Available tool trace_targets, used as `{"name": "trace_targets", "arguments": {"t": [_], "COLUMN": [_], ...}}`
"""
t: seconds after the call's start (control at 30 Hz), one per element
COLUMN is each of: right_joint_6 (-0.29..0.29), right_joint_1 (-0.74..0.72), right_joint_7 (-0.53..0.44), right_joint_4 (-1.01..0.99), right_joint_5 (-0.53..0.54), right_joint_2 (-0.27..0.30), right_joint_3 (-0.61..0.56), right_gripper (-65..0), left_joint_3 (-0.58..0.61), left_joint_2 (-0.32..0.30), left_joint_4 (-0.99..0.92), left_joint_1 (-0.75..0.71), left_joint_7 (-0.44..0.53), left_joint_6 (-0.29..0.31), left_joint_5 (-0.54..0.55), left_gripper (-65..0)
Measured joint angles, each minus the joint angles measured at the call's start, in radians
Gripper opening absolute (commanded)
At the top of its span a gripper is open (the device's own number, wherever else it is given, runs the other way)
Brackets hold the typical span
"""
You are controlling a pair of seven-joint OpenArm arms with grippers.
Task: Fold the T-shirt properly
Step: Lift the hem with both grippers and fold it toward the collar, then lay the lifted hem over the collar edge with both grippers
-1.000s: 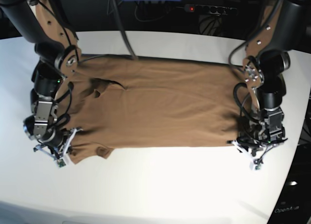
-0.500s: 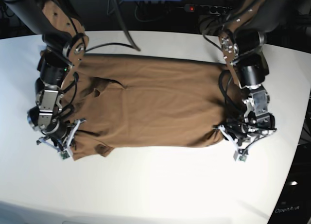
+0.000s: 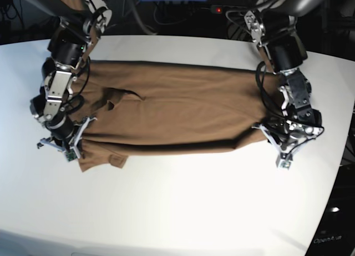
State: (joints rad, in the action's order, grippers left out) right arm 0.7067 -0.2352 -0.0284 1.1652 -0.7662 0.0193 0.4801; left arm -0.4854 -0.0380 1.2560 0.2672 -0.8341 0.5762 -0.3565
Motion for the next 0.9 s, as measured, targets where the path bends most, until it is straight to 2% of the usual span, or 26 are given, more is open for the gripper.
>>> {"name": "trace_targets", "arguments": {"t": [0.23, 0.33, 0.7, 0.9], "right_joint_6": [0.0, -0.001, 0.0, 0.0], "right_joint_1": [0.083, 0.122, 0.268, 0.328], "right_joint_7": [-0.041, -0.071, -0.156, -0.174], "right_joint_4": [0.113, 0.167, 0.344, 0.414], "right_joint_5": [-0.002, -0.004, -0.002, -0.003], "right_joint_2": [-0.001, -0.007, -0.055, -0.061], "right_joint_3": [0.0, 0.0, 0.006, 0.006], "right_gripper": [-64.3, -64.3, -64.3, -64.3], "left_joint_3": [0.004, 0.006, 0.009, 0.007], "left_joint_2": [0.039, 0.046, 0.037, 0.018], "left_joint_4": [0.112, 0.159, 0.284, 0.38], "left_joint_1": [-0.034, -0.061, -0.18, -0.24], "left_joint_7": [-0.001, -0.018, -0.016, -0.016], "left_joint_6": [0.0, 0.002, 0.001, 0.001], "left_joint_5": [0.015, 0.07, 0.164, 0.193], "left_gripper": [-56.8, -56.8, -56.8, -56.8]}}
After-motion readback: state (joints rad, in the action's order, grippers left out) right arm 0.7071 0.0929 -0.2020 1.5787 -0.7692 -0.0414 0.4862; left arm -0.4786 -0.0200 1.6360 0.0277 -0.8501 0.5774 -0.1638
